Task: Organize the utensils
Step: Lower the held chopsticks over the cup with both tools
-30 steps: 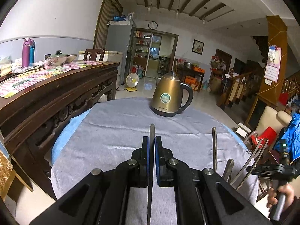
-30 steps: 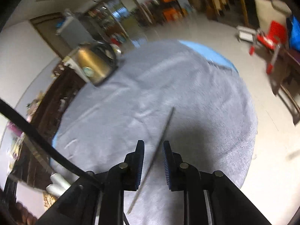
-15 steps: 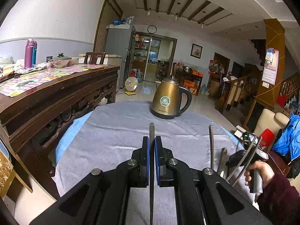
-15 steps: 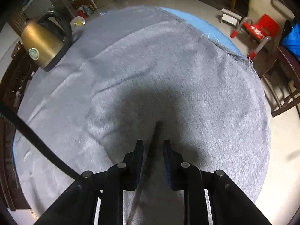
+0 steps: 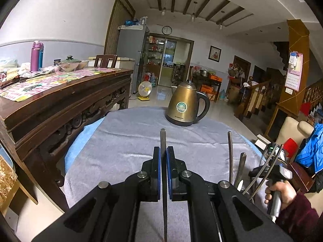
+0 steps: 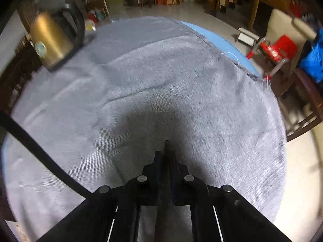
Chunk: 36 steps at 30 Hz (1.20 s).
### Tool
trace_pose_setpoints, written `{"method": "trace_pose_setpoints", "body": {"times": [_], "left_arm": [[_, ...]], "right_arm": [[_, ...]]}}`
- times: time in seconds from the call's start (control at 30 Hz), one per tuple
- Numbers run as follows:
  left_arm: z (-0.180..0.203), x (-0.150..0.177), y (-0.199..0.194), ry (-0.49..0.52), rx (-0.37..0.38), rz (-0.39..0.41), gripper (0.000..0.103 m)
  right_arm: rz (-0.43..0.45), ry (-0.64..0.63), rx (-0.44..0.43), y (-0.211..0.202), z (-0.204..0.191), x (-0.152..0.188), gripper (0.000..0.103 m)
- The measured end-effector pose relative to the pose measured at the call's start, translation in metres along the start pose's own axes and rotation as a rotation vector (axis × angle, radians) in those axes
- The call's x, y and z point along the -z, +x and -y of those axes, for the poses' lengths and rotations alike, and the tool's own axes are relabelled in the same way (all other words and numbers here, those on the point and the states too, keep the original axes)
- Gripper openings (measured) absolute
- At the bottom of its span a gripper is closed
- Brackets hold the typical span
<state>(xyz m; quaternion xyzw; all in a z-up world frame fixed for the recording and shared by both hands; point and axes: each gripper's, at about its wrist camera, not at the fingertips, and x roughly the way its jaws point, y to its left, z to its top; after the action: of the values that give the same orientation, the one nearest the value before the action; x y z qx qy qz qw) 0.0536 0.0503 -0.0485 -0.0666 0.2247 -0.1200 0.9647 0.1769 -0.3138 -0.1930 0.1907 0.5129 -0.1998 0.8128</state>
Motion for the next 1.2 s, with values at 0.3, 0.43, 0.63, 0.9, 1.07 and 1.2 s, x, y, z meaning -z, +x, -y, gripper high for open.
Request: {"method": "trace_pose_setpoints", "body": {"times": [0.3,0.43,0.63,0.9,1.07,1.2], "left_arm": [[0.006,0.001,-0.003,-0.007,0.012,-0.001,0.005],[0.01,0.002,-0.006,-0.008,0.014,-0.004,0.005],[0.012,-0.001,-0.012,-0.023,0.033,-0.004,0.005],[0.017,-0.006,-0.022,-0.023,0.05,0.01,0.005],[0.02,-0.01,-0.028,-0.016,0.055,0.023,0.005],[0.02,-0.014,-0.031,-0.018,0.061,0.029,0.005]], "right_arm": [[0.324,0.05,-0.275,-0.091,0.039,0.042,0.007],[0.44,0.037,-0.349,-0.128,0.046,0.059,0.007],[0.551,0.01,-0.413,-0.173,0.049,0.082,0.007],[0.666,-0.042,-0.497,-0.216,0.045,0.103,0.006],[0.694,-0.06,-0.515,-0.23,0.04,0.108,0.006],[0.711,-0.075,-0.522,-0.24,0.038,0.112,0.006]]}}
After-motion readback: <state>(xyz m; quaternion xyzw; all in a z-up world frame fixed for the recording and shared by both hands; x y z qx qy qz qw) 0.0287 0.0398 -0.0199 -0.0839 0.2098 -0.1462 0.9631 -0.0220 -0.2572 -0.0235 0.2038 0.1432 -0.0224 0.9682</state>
